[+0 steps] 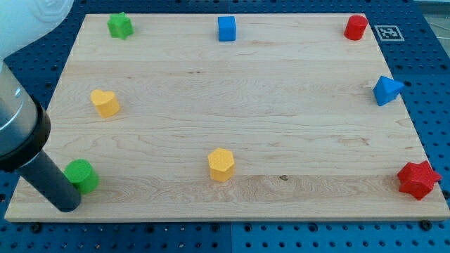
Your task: Slightly touch the left to the green circle
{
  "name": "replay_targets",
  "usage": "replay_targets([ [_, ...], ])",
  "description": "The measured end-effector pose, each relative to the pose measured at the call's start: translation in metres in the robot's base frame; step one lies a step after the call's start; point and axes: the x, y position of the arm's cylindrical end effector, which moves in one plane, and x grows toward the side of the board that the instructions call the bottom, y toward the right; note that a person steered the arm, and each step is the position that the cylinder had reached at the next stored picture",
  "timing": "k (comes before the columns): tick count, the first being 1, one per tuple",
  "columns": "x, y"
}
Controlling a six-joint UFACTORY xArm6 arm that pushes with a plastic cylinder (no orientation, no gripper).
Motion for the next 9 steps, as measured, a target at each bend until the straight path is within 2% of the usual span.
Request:
replay_targets([
  [3, -0.002, -0.026],
  [9, -0.037, -0.027],
])
